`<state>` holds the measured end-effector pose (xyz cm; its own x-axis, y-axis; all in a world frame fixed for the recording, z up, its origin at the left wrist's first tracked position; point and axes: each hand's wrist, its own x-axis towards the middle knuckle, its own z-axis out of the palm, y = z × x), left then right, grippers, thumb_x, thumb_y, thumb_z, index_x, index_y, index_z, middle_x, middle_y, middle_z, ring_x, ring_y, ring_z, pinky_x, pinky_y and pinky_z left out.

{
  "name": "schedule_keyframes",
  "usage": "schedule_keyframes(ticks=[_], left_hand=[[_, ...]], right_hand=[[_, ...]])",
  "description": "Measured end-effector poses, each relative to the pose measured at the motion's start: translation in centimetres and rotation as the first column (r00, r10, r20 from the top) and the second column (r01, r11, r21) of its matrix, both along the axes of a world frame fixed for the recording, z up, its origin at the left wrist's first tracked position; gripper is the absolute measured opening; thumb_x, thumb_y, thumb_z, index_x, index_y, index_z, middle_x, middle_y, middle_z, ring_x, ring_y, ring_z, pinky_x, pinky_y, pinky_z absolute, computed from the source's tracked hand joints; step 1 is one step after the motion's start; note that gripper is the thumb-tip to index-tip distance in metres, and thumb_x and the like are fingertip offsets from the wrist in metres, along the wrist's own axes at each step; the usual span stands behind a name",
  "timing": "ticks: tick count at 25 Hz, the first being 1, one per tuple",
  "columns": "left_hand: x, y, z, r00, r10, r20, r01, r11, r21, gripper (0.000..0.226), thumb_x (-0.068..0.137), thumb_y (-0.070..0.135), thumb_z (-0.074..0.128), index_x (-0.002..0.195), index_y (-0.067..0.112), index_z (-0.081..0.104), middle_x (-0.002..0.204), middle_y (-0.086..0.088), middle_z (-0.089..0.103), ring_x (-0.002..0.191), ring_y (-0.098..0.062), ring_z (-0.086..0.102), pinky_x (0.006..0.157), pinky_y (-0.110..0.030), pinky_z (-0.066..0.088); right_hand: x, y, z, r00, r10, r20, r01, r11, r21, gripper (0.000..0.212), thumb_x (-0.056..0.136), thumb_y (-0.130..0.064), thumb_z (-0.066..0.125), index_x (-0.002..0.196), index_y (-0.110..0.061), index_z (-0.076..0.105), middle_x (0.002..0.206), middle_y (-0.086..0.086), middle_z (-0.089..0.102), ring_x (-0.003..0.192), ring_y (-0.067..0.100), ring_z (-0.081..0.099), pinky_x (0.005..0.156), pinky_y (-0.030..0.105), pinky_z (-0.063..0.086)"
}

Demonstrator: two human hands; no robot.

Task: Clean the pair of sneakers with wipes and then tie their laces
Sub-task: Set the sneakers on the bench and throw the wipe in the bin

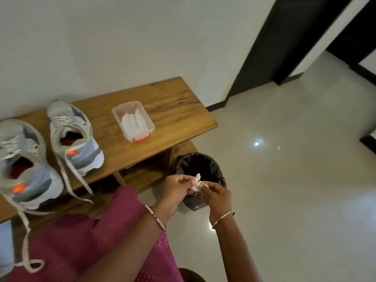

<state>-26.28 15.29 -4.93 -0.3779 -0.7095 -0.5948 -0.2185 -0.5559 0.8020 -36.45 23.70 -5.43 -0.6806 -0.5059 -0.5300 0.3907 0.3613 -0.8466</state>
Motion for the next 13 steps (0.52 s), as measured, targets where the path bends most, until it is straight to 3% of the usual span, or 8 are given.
schedule_keyframes(ticks=[4, 7, 11, 13], left_hand=[[-4.3, -1.3, -4.2, 0.994, -0.004, 0.112, -0.001, 0.999, 0.041, 0.018, 0.096, 0.006, 0.06, 0.106, 0.013, 0.073, 0.104, -0.005, 0.07, 0.098, -0.02, 0.068, 0.09, -0.034, 0.058], [-4.7, -3.8, -7.3, 0.978, 0.011, 0.21, -0.025, 0.998, 0.064, 0.023, 0.094, 0.003, 0.055, 0.086, 0.018, 0.071, 0.111, -0.013, 0.071, 0.106, -0.033, 0.067, 0.101, -0.045, 0.052], [-2.7, -5.5, -8.6, 0.967, 0.031, 0.254, -0.045, 0.998, 0.051, 0.028, 0.09, 0.0, 0.058, 0.077, 0.021, 0.071, 0.095, -0.009, 0.074, 0.096, -0.029, 0.07, 0.096, -0.044, 0.056], [-1.9, -5.6, -7.3, 0.972, 0.058, 0.229, -0.066, 0.997, 0.029, 0.027, 0.09, -0.002, 0.057, 0.078, 0.018, 0.07, 0.094, -0.01, 0.074, 0.092, -0.026, 0.07, 0.092, -0.041, 0.058]], right_hand=[[-4.2, -2.3, -5.1, 0.982, -0.188, -0.005, 0.187, 0.974, 0.126, 0.007, 0.08, -0.004, 0.078, 0.087, -0.007, 0.076, 0.079, 0.012, 0.075, 0.073, 0.023, 0.073, 0.071, 0.034, 0.06], [-6.4, -4.6, -7.8, 0.986, -0.159, 0.047, 0.149, 0.972, 0.182, 0.025, 0.073, -0.013, 0.084, 0.095, -0.012, 0.073, 0.085, 0.013, 0.075, 0.075, 0.023, 0.072, 0.077, 0.038, 0.062], [-8.8, -4.6, -13.5, 0.994, -0.106, -0.014, 0.105, 0.942, 0.318, 0.015, 0.073, -0.009, 0.073, 0.073, -0.024, 0.073, 0.078, 0.006, 0.075, 0.081, 0.028, 0.073, 0.083, 0.046, 0.06], [-7.9, -4.3, -11.9, 0.992, -0.079, -0.098, 0.109, 0.929, 0.355, 0.02, 0.078, -0.011, 0.068, 0.065, -0.026, 0.075, 0.069, -0.002, 0.075, 0.076, 0.023, 0.073, 0.082, 0.044, 0.06]])
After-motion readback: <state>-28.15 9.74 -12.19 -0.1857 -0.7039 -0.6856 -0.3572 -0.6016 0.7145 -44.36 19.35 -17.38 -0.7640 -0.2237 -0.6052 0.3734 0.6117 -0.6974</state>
